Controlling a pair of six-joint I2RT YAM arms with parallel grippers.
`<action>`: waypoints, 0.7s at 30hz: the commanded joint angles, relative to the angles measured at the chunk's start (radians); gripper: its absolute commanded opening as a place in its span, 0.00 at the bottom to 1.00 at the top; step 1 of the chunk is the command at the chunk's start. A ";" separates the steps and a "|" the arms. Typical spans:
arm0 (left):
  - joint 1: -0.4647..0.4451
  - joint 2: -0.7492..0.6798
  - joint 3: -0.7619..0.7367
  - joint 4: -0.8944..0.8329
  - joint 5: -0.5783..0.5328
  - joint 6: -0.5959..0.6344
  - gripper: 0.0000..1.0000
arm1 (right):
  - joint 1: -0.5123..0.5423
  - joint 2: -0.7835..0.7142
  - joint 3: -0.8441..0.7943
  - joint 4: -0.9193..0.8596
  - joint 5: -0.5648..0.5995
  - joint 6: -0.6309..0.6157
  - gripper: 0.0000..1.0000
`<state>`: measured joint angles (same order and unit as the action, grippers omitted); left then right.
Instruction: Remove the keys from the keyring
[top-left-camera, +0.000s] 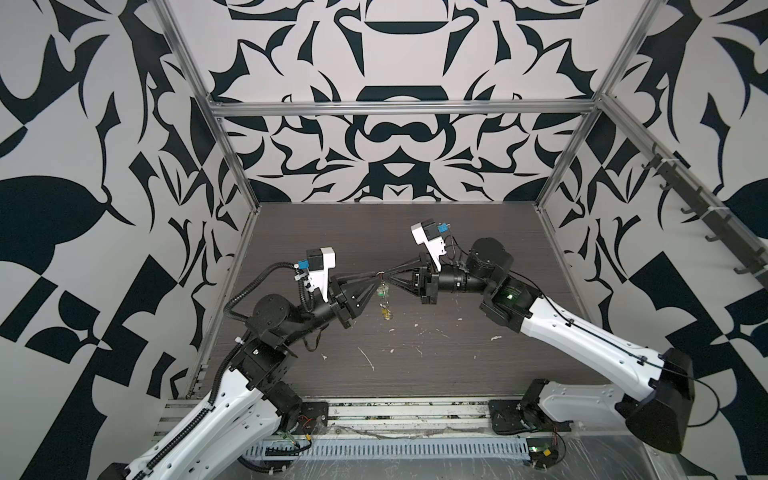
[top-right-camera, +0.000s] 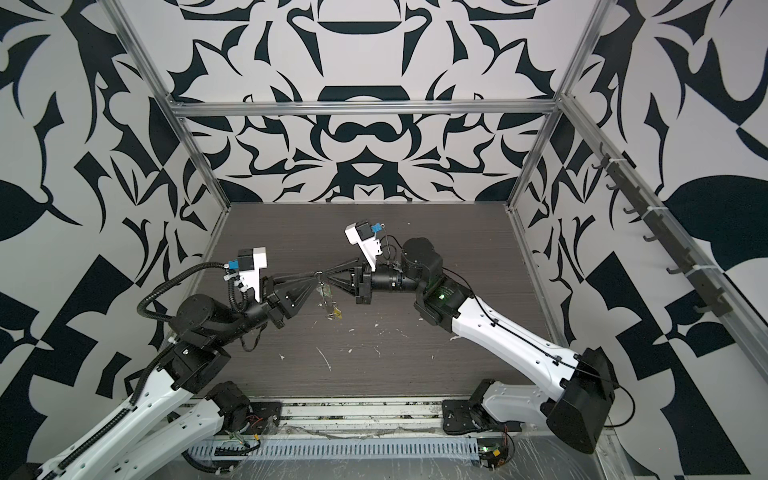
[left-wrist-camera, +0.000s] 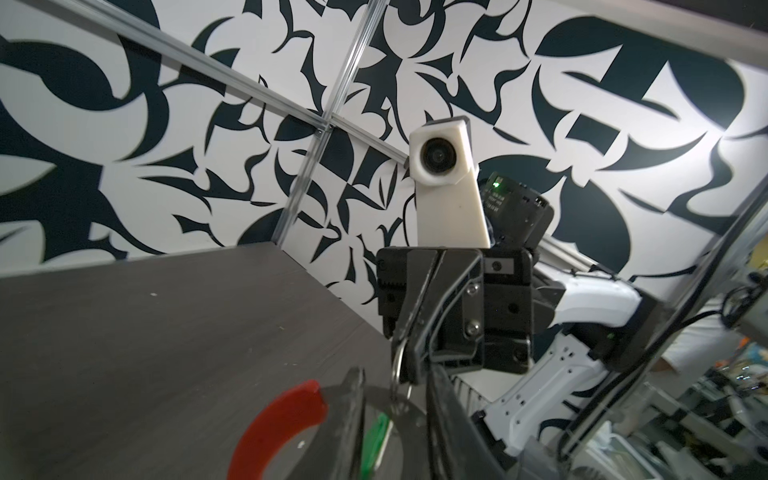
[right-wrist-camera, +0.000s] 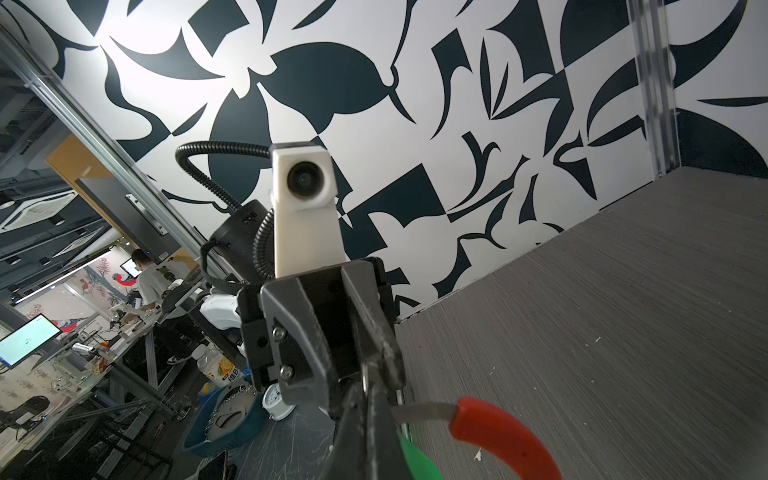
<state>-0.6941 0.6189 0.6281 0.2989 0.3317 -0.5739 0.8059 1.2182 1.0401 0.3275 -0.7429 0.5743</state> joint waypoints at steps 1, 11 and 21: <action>-0.002 -0.033 0.005 -0.026 -0.013 0.024 0.35 | 0.004 -0.034 0.031 0.042 0.005 -0.016 0.00; -0.002 0.038 0.038 -0.008 0.079 0.011 0.39 | 0.004 -0.032 0.043 0.031 0.002 -0.027 0.00; -0.002 0.040 0.043 0.000 0.069 0.008 0.28 | 0.004 -0.048 0.036 0.022 0.003 -0.028 0.00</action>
<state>-0.6941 0.6685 0.6365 0.2806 0.3931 -0.5644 0.8059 1.2156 1.0405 0.2966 -0.7364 0.5617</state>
